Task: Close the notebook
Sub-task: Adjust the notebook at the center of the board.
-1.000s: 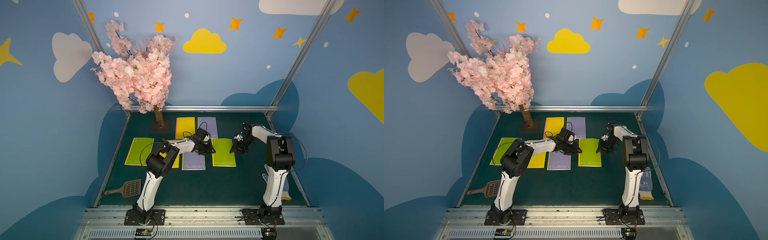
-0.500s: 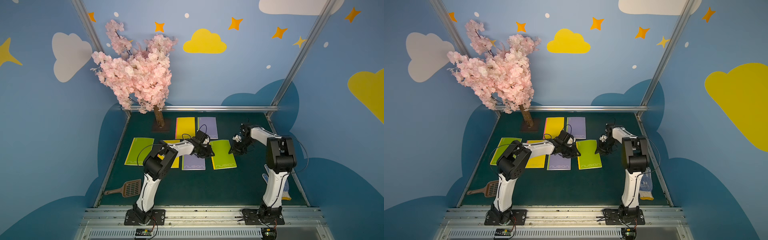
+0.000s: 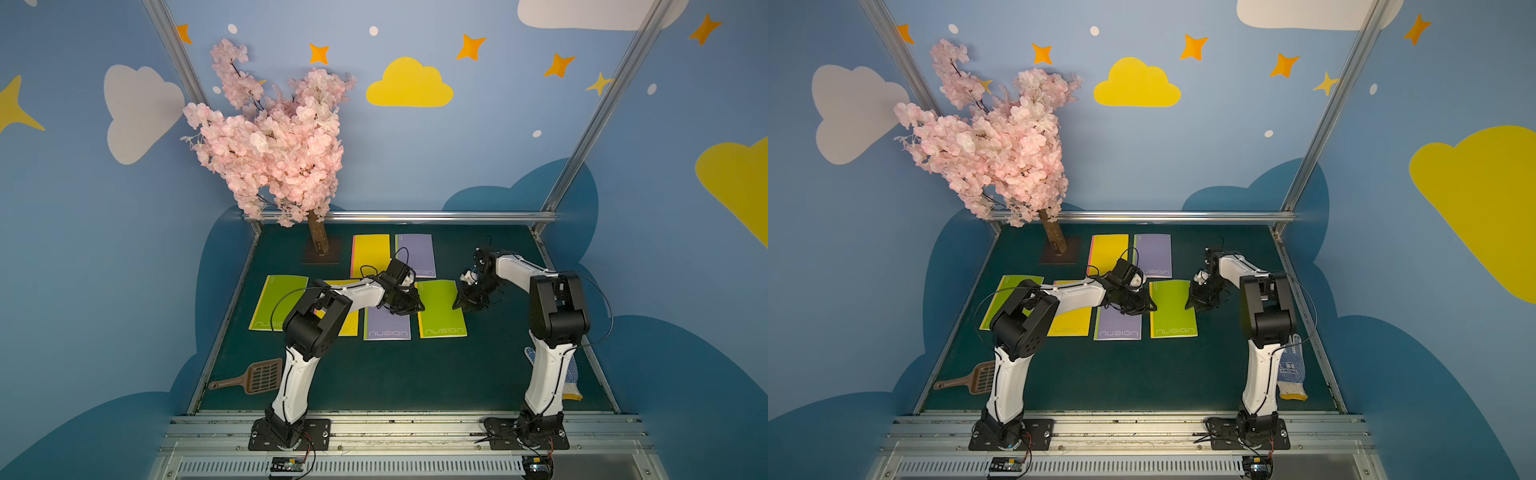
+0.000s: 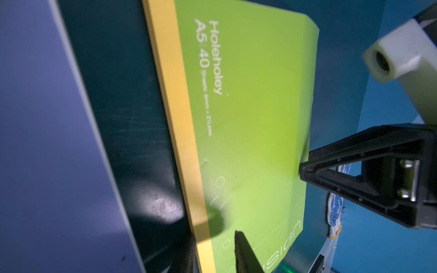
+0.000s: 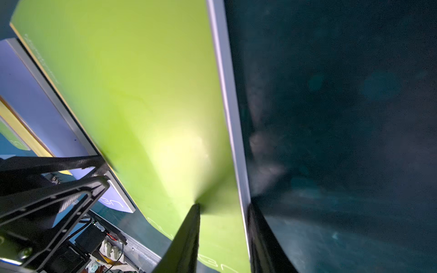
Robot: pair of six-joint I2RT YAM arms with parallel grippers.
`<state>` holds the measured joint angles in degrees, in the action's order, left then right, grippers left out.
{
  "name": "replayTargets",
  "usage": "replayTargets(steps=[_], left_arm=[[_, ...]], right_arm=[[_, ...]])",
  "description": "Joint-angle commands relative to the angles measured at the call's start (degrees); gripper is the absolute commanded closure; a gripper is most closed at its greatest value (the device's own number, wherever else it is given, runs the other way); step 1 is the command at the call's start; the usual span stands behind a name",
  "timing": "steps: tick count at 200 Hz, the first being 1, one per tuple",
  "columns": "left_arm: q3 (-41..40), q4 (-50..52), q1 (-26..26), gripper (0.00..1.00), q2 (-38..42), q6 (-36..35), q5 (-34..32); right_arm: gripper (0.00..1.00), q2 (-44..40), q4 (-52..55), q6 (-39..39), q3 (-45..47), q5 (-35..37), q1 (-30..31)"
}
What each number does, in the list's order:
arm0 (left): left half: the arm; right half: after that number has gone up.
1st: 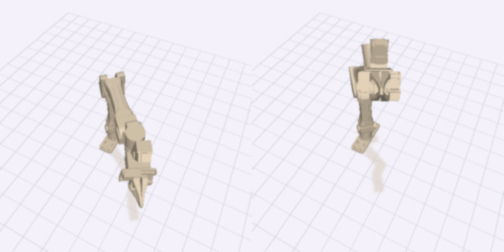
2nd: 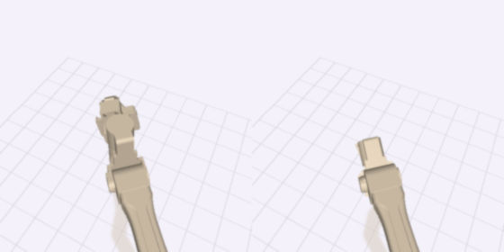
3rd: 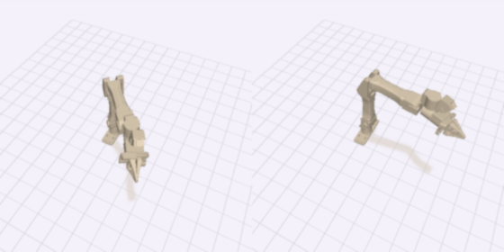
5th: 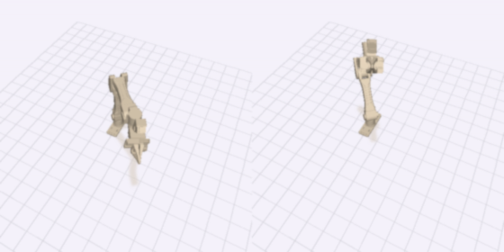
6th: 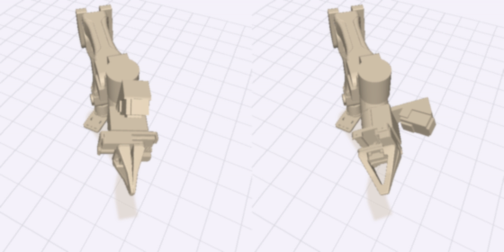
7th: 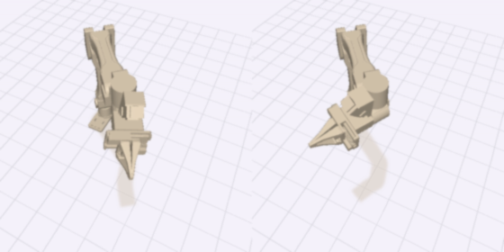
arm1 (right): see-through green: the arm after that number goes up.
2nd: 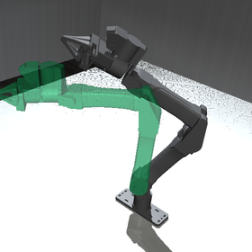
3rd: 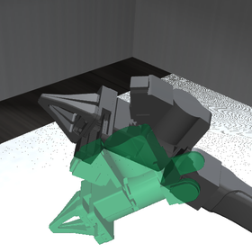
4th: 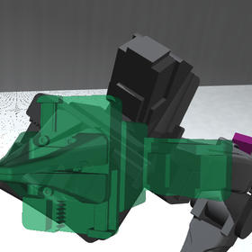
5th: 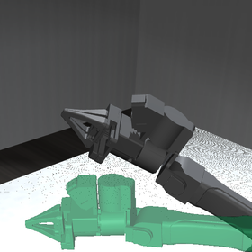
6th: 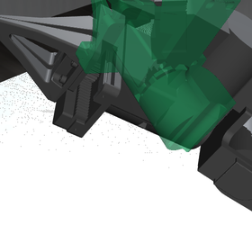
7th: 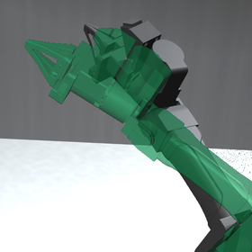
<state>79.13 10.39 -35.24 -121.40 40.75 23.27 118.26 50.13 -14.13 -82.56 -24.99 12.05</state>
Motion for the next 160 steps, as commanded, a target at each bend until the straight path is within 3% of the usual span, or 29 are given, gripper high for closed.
replayTargets(steps=[1,160], left_arm=[[-1.1,2.3,-0.4,0.69,0.6,-1.5,-0.2],[2.3,7.9,0.6,0.64,4.6,-7.6,-3.3]], right_arm=[[0.66,0.2,-0.5,-0.2,1.2,-4.1,1.8],[0.63,-2.4,2.1,1.0,-2.1,-2.4,-2.3]])
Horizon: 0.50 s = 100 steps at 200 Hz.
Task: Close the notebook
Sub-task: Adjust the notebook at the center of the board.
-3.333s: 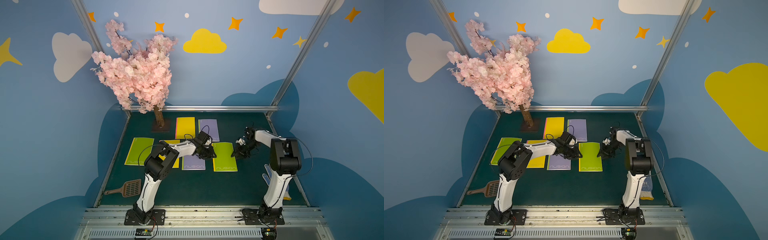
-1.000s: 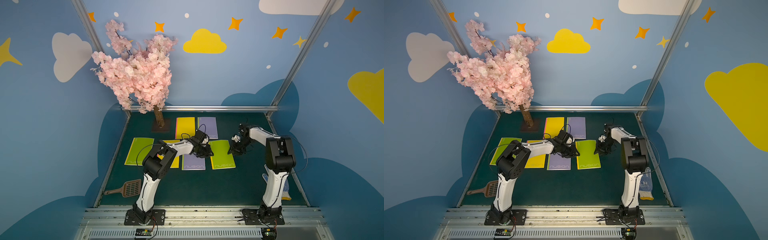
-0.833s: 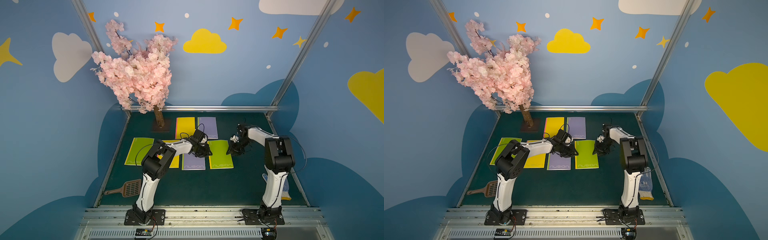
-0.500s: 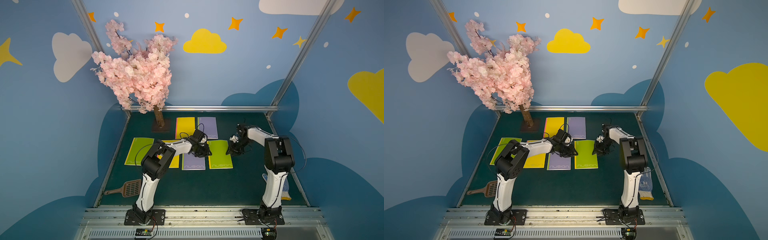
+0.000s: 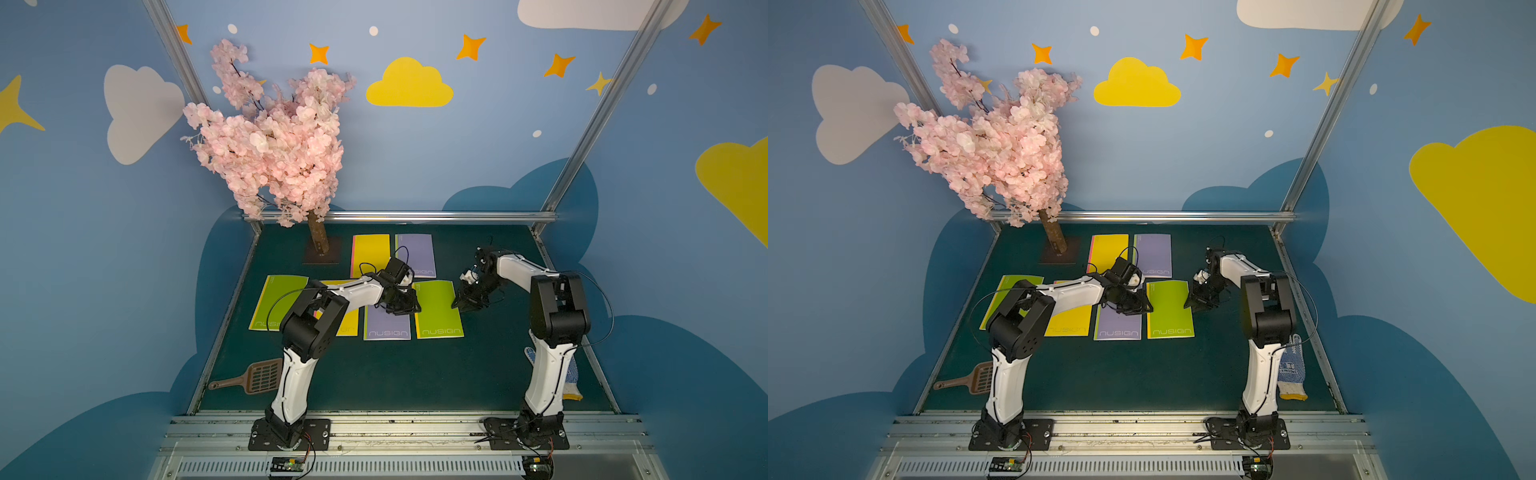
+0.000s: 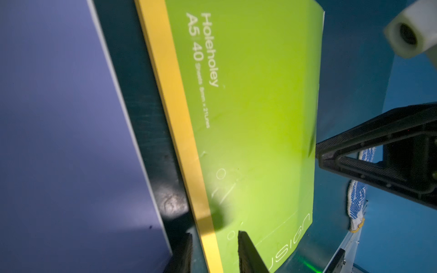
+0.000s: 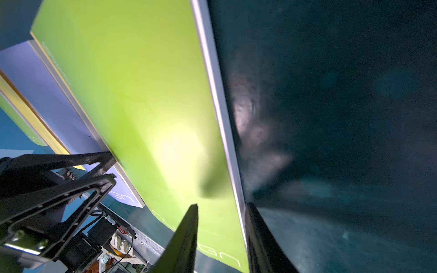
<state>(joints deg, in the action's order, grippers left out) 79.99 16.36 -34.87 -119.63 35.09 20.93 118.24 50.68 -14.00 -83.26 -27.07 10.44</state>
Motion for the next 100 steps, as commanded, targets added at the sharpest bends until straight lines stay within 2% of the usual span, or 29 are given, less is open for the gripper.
replayTargets(steps=[1,57,88,100], left_arm=[[1.4,1.9,0.3,0.64,2.8,-1.9,-1.0],[1.8,4.3,0.2,0.61,6.5,-4.5,-3.7],[1.9,6.2,0.2,0.58,9.5,-6.6,-7.2],[2.0,7.4,0.1,0.56,10.6,-7.2,-11.0]], right_arm=[[0.63,-2.4,1.5,0.9,-1.4,-0.3,-0.7],[0.59,-5.2,2.5,1.4,-2.0,1.6,-2.1],[0.56,-6.8,2.9,1.5,-2.6,2.0,-2.4],[0.55,-7.6,2.8,1.7,-2.7,2.2,-2.5]])
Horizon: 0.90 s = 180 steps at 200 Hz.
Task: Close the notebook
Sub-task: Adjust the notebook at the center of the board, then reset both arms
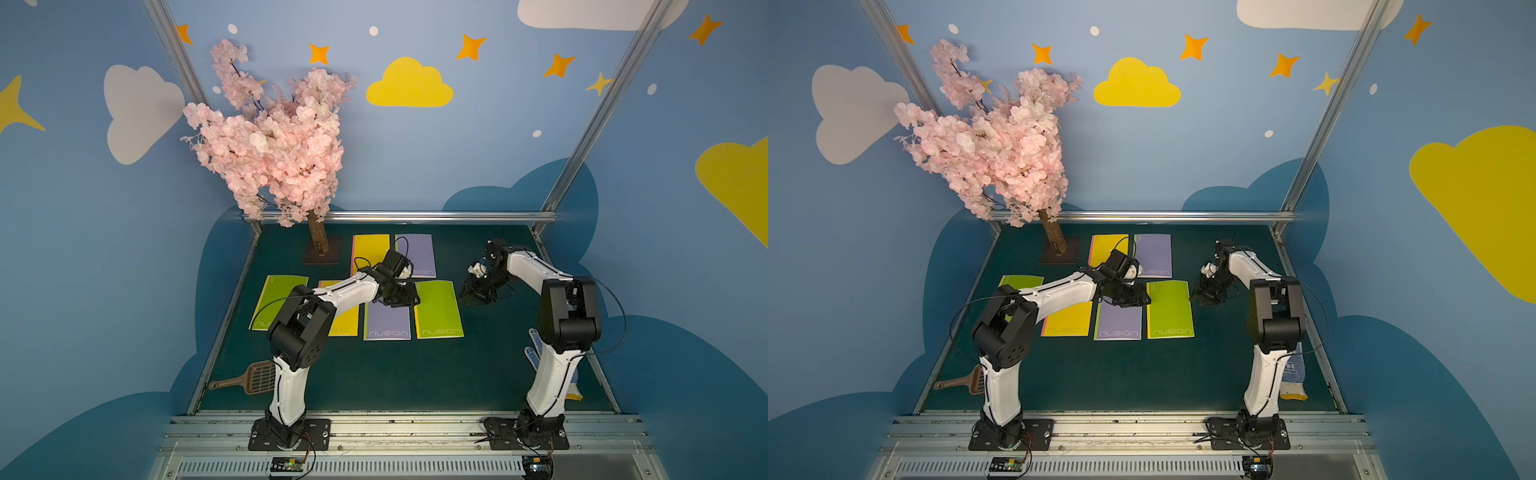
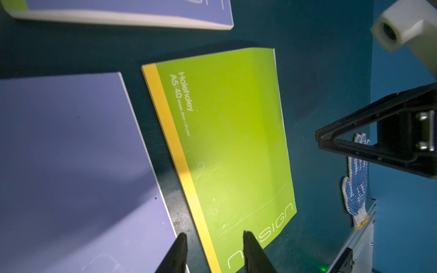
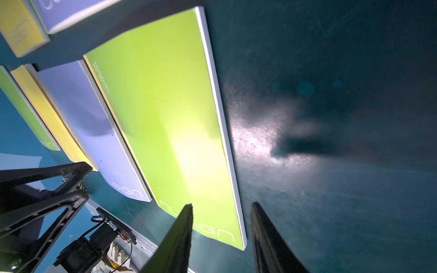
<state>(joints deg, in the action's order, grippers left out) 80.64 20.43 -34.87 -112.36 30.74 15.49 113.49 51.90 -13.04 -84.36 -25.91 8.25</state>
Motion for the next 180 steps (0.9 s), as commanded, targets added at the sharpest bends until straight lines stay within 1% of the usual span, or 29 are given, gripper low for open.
replayTargets(steps=[1,21,66,87,98,117,143,167,180], left_arm=[[1.4,3.4,0.1,0.56,3.4,-2.9,-5.7],[1.4,4.7,0.0,0.55,5.0,-4.0,-8.6],[2.0,5.9,0.1,0.46,8.0,-5.6,-9.9],[2.5,6.9,0.1,0.45,9.4,-7.2,-10.9],[2.8,7.5,0.1,0.43,10.0,-8.1,-11.7],[3.1,8.1,0.2,0.40,11.5,-9.9,-13.2],[1.9,7.3,0.7,0.34,14.9,-12.2,-14.5],[0.6,6.7,1.6,0.29,18.2,-14.1,-16.1],[0.1,6.9,2.2,0.24,19.8,-14.9,-17.0]], right_arm=[[0.55,-2.9,1.6,0.7,-1.6,1.0,-0.3],[0.51,-4.5,1.0,0.6,-1.6,2.0,-0.6],[0.39,-10.0,-2.1,-0.7,-0.1,3.8,-1.5],[0.35,-12.6,-3.3,-1.1,0.3,4.2,-2.0],[0.31,-13.6,-3.8,-1.2,0.4,4.3,-2.4],[0.29,-15.5,-4.6,-1.4,0.6,4.4,-3.1],[0.25,-19.2,-6.8,-1.8,1.9,4.3,-4.3],[0.16,-22.4,-8.0,-1.5,2.4,5.0,-5.5],[0.12,-23.3,-8.1,-2.7,2.2,6.1,-6.1]])
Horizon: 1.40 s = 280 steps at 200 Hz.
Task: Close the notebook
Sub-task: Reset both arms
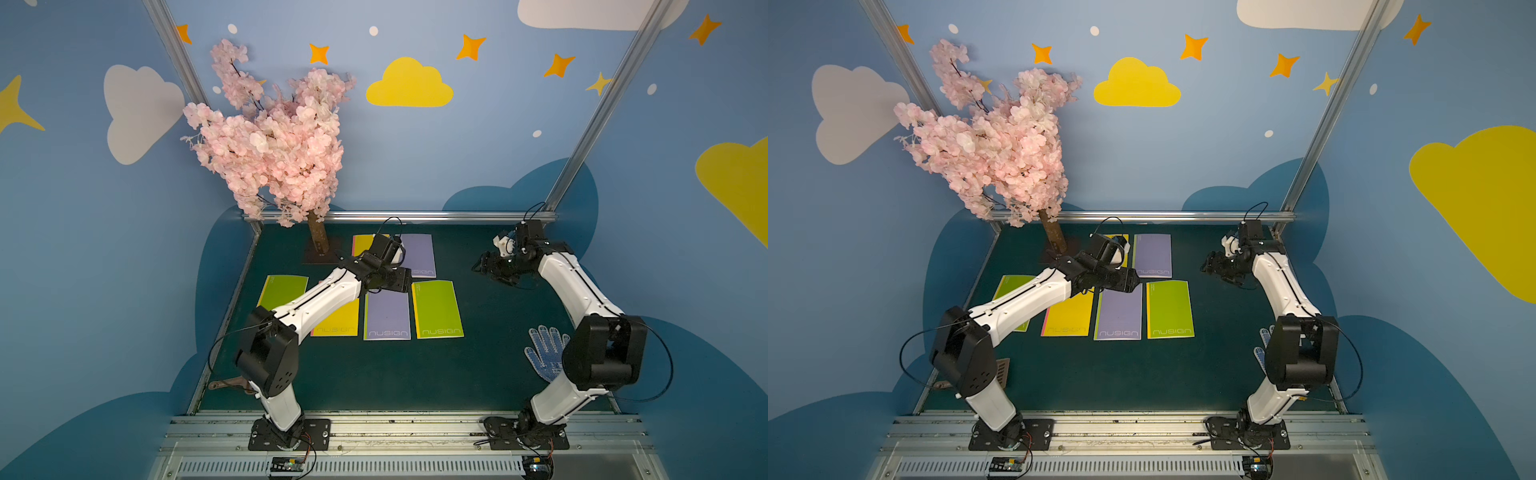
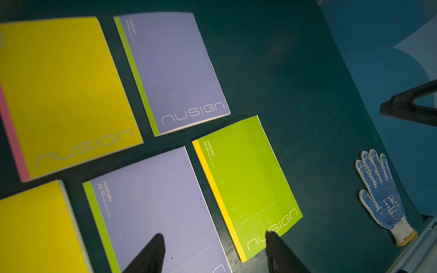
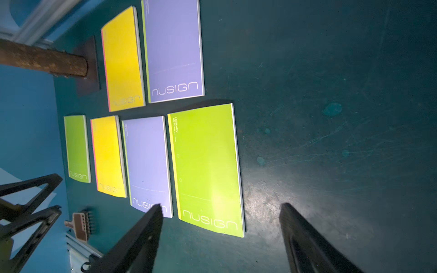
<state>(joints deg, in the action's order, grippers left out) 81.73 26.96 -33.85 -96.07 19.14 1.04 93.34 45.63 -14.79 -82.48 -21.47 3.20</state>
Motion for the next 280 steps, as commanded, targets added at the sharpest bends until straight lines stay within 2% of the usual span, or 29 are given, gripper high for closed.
replayTargets(steps=[1,16,33,88,120,146,178,214,259,280], left_arm=[[-1.1,0.4,1.3,0.24,3.7,-3.4,-2.6],[-1.8,0.5,2.3,0.17,5.5,-3.6,-3.0],[-2.5,0.6,3.6,0.00,7.5,-3.6,-2.6],[-4.2,3.3,7.5,0.00,11.3,-3.0,-5.6],[-7.1,2.9,12.4,0.00,15.5,-0.5,-7.1],[-7.9,3.2,15.7,0.00,17.3,-2.0,-9.8],[-10.0,1.5,20.8,0.00,17.7,-3.0,-9.3],[-17.7,-7.5,27.2,0.00,20.0,-4.8,-8.2],[-32.8,-27.7,28.6,0.00,22.6,-14.8,-16.4],[-38.7,-36.8,31.5,0.00,21.6,-16.2,-14.6]], right_arm=[[0.12,-3.2,-1.8,-0.9,0.2,1.6,-1.1],[0.11,-4.1,-2.0,0.0,0.0,0.5,-2.2],[0.10,-4.9,-2.7,-1.1,0.1,0.6,-3.0],[0.10,-6.8,-4.8,-2.2,1.3,3.7,-5.1],[0.10,-8.3,-5.1,-3.1,2.4,8.7,-6.7],[0.10,-9.8,-9.2,-0.5,4.6,10.5,-6.9],[0.10,-8.1,-9.5,1.3,3.7,13.2,-7.0],[0.10,-7.0,-14.2,3.4,6.6,14.1,-6.9],[0.10,-7.0,-18.4,3.8,9.1,14.2,-6.8],[0.10,-7.8,-23.3,5.5,12.7,14.6,-6.7]])
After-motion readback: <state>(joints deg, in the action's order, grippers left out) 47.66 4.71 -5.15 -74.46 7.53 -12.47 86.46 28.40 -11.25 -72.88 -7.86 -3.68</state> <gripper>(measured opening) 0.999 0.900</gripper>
